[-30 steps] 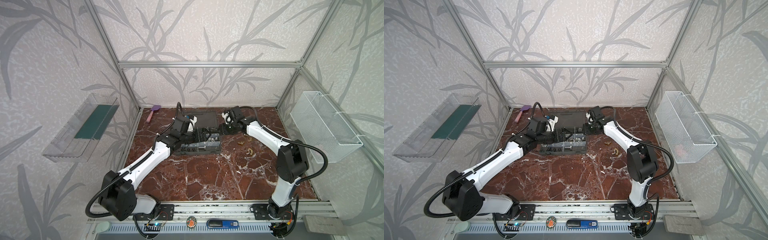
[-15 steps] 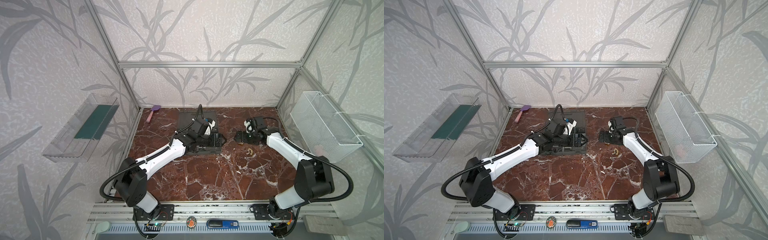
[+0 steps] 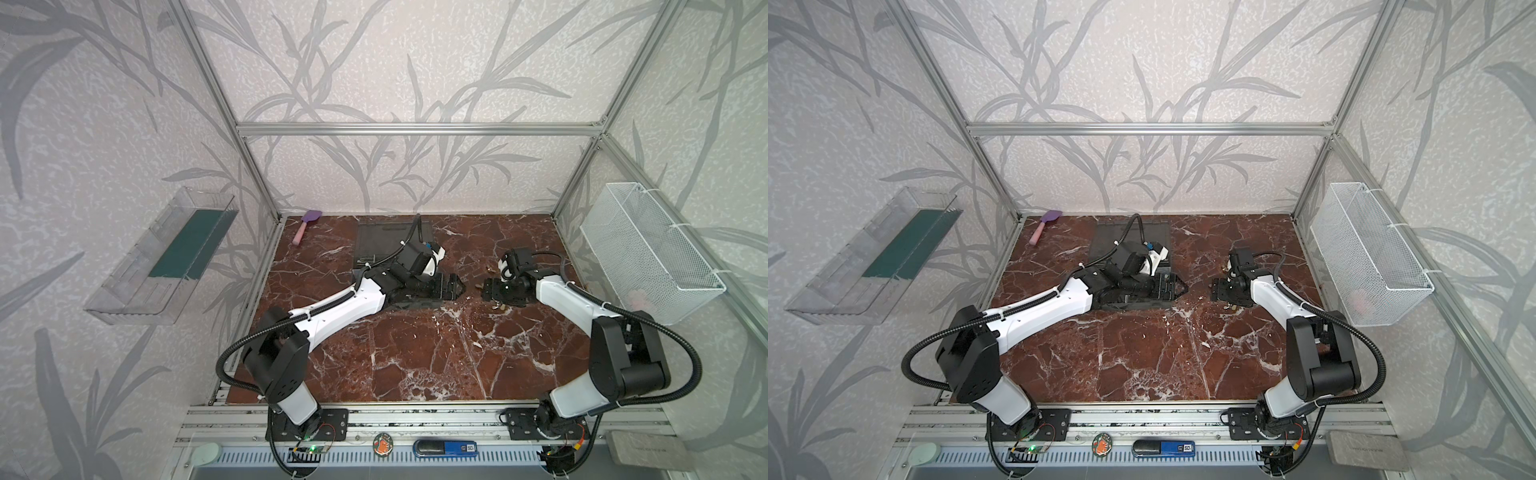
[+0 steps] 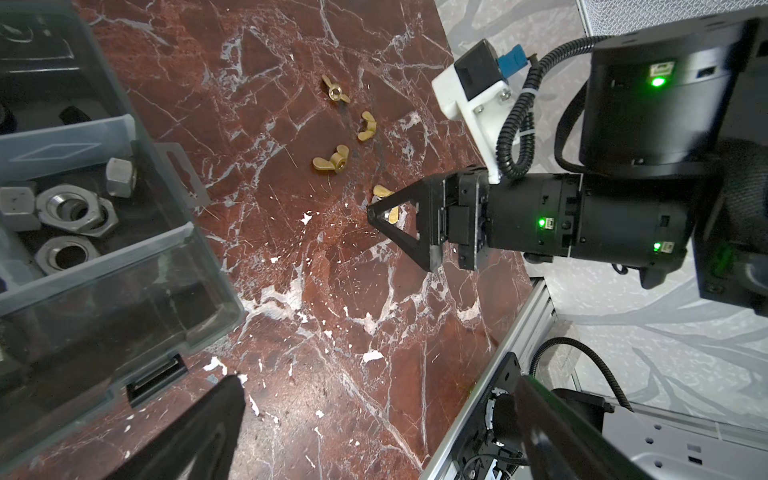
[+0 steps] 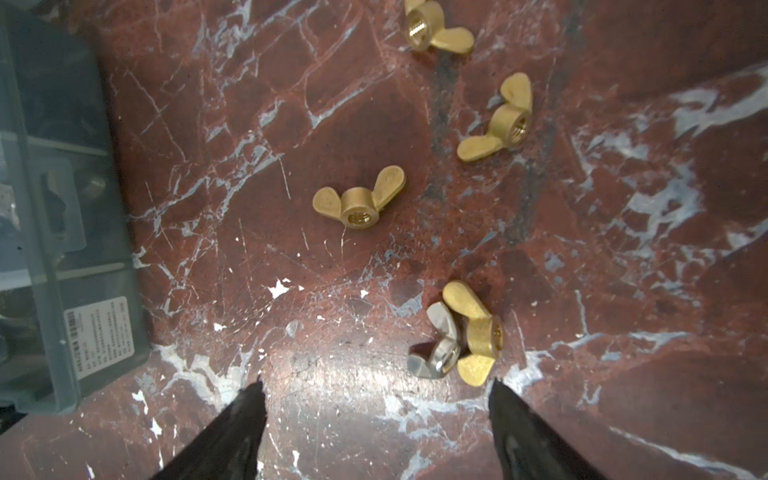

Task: Sort the screws and nuts into containers
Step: 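Lower the right gripper and grasp the silver wing nut under a brass one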

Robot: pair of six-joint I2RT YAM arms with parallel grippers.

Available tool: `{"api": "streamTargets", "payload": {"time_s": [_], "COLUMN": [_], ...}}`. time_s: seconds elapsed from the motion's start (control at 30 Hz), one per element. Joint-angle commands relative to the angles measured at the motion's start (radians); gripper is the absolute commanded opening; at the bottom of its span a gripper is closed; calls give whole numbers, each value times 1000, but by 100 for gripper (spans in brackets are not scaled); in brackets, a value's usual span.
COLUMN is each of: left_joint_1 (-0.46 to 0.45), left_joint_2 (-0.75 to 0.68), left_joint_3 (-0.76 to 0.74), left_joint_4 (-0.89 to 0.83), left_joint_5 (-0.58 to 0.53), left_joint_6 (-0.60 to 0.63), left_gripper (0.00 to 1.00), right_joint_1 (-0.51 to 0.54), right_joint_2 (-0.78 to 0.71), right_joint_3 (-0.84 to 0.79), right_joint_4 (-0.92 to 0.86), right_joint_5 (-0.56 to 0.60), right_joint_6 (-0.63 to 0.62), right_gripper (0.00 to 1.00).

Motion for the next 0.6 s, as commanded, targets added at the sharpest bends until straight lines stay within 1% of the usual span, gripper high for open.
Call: {"api": "streamTargets", "payload": {"time_s": [0.0,0.07,0.2,0.4,0.57], "left_joint_1": [-6,-5,-5,-5,-5], "left_joint_2": [-16,-25,-32,-31,-27], "left_joint_3": [27,22,18,22,25], "left_joint_4": [-6,-14,-23,-26,-27], "left_joint_5": [-15,-24,-34,-36,-35], "left_joint_6": [12,19,21,21,21], "left_gripper": [100,99,99,100,99], "right_joint_1": [-1,0,-1,-1,-2], "right_joint_2": [23,41,85,121,124], "right_joint_3": [-13,-8,2,8,8], "right_joint_4": [35,46,52,42,28], "right_joint_5": [15,14,27,56,86], "right_joint_6": [3,6,5,2,-10], "right_gripper": [70,62,50,41,37]}}
